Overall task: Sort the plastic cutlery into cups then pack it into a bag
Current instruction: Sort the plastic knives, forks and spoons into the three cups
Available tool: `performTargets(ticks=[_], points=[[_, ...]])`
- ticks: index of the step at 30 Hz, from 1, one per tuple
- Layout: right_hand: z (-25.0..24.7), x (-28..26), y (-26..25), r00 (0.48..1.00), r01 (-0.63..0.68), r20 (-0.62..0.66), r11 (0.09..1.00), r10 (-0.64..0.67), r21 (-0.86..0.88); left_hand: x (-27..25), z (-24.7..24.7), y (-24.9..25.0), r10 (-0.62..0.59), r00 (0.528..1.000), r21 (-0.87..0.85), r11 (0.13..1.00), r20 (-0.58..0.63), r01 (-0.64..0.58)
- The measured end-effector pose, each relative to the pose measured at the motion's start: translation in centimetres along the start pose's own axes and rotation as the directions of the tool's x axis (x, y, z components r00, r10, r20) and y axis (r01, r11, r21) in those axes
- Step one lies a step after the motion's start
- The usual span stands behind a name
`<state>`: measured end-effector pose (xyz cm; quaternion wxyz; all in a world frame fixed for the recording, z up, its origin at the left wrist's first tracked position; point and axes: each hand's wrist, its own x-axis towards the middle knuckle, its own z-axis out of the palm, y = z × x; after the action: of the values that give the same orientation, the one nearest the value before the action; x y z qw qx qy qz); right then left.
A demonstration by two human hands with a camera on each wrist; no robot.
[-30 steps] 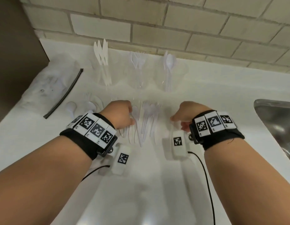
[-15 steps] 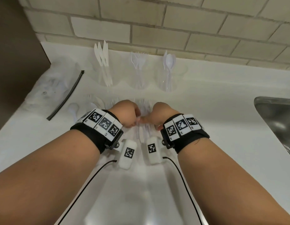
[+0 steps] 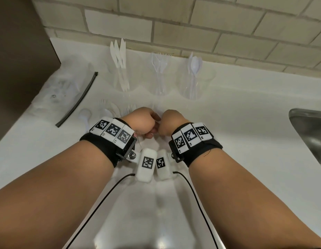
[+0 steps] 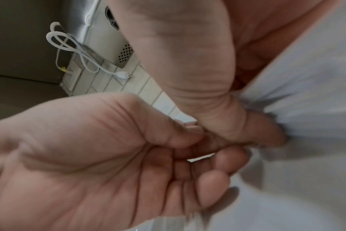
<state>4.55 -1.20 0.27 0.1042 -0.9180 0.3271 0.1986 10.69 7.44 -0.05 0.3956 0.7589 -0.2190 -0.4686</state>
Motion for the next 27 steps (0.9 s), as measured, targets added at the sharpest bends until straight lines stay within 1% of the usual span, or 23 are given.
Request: performTargets(ticks=[2, 4, 5, 6, 9, 11, 12, 13, 14, 15, 16, 17, 18, 19, 20, 21, 22, 23, 24, 25, 26, 27], points=[[0.3, 0.1, -0.4, 1.000, 0.002, -0.014, 1.000, -0.002, -0.007, 0.1, -0.1, -0.3, 0.012, 0.999, -0.043, 0.999, -0.051, -0.014], [0.8, 0.3, -0.3, 1.000, -0.015, -0.011, 1.000, 0.015, -0.005, -0.1, -0.2, -0.4, -0.005, 1.000, -0.169, 0.986, -0.019, 0.002], [1.0, 0.5, -0.2, 1.000, -0.007, -0.016, 1.000, 0.008, 0.005, -0.2, -0.2, -0.4, -0.013, 1.000, -0.198, 0.980, -0.007, 0.011], [1.0, 0.4, -0.2, 1.000, 0.002, -0.024, 1.000, -0.001, 0.024, -0.3, -0.2, -0.4, -0.022, 1.000, -0.200, 0.980, -0.003, 0.020], [1.4, 1.4, -0.3, 1.000, -0.012, 0.013, 0.999, 0.012, -0.038, -0.4, -0.2, -0.4, -0.017, 1.000, -0.204, 0.979, 0.009, 0.019], [1.2, 1.6, -0.6, 0.998, -0.063, -0.009, 0.997, 0.064, 0.053, -0.6, -0.1, -0.4, -0.012, 1.000, -0.219, 0.976, 0.010, 0.013], [1.0, 1.5, -0.5, 0.998, -0.056, -0.012, 0.996, 0.057, 0.075, -0.7, -0.2, -0.5, -0.014, 1.000, -0.242, 0.970, 0.005, 0.015], [0.6, 1.1, -0.3, 0.999, -0.039, -0.008, 0.994, 0.040, 0.101, -0.6, -0.2, -0.5, -0.018, 1.000, -0.287, 0.958, -0.003, 0.017], [0.1, 0.8, 0.0, 0.999, -0.019, -0.032, 0.990, 0.024, 0.136, -0.7, -0.3, -0.5, -0.019, 1.000, -0.350, 0.937, -0.019, 0.011], [-0.5, 0.5, 0.4, 0.997, 0.007, -0.082, 0.980, 0.010, 0.200, -0.7, -0.6, -0.5, -0.023, 0.998, -0.417, 0.909, -0.054, -0.002], [-1.2, 0.1, 0.7, 0.993, 0.024, -0.119, 0.948, 0.015, 0.316, -0.7, -0.9, -0.5, -0.029, 0.995, -0.491, 0.871, -0.097, -0.022], [-1.8, -0.2, 1.0, 0.986, 0.064, -0.166, 0.864, 0.022, 0.499, -0.7, -1.4, -0.6, -0.036, 0.991, -0.573, 0.818, -0.128, -0.044], [-2.4, -0.6, 1.2, 0.976, 0.143, -0.216, 0.679, 0.024, 0.720, -0.7, -1.9, -0.7, -0.041, 0.991, -0.666, 0.744, -0.130, -0.057], [-3.0, -1.0, 1.2, 0.968, 0.228, -0.251, 0.417, 0.000, 0.880, -0.8, -2.4, -0.8, -0.045, 0.993, -0.748, 0.661, -0.107, -0.051], [-3.6, -1.6, 1.0, 0.958, 0.287, -0.283, 0.150, -0.049, 0.946, -1.0, -2.9, -1.0, -0.043, 0.997, -0.809, 0.587, -0.066, -0.028], [-4.0, -1.9, 0.8, 0.938, 0.324, -0.328, -0.056, -0.107, 0.944, -1.1, -3.4, -1.2, -0.036, 0.999, -0.842, 0.539, -0.014, 0.008], [-4.4, -2.2, 0.4, 0.913, 0.347, -0.378, -0.199, -0.150, 0.916, -1.2, -3.7, -1.3, -0.025, 0.999, -0.858, 0.512, 0.041, 0.048], [-4.7, -2.4, -0.1, 0.885, 0.371, -0.430, -0.286, -0.178, 0.883, -1.3, -3.9, -1.4, -0.016, 0.996, -0.861, 0.502, 0.091, 0.087], [-4.8, -2.6, -0.7, 0.859, 0.394, -0.473, -0.335, -0.196, 0.856, -1.6, -4.0, -1.4, -0.002, 0.990, -0.862, 0.492, 0.139, 0.122], [-4.8, -2.5, -1.3, 0.842, 0.415, -0.500, -0.349, -0.202, 0.840, -1.8, -4.0, -1.4, 0.014, 0.984, -0.865, 0.480, 0.177, 0.149], [-4.6, -2.5, -1.8, 0.832, 0.433, -0.515, -0.340, -0.207, 0.835, -2.1, -4.0, -1.2, 0.043, 0.978, -0.876, 0.453, 0.206, 0.165], [-4.2, -2.6, -2.3, 0.832, 0.450, -0.518, -0.302, -0.199, 0.840, -2.5, -4.0, -1.1, 0.069, 0.975, -0.894, 0.418, 0.211, 0.164]])
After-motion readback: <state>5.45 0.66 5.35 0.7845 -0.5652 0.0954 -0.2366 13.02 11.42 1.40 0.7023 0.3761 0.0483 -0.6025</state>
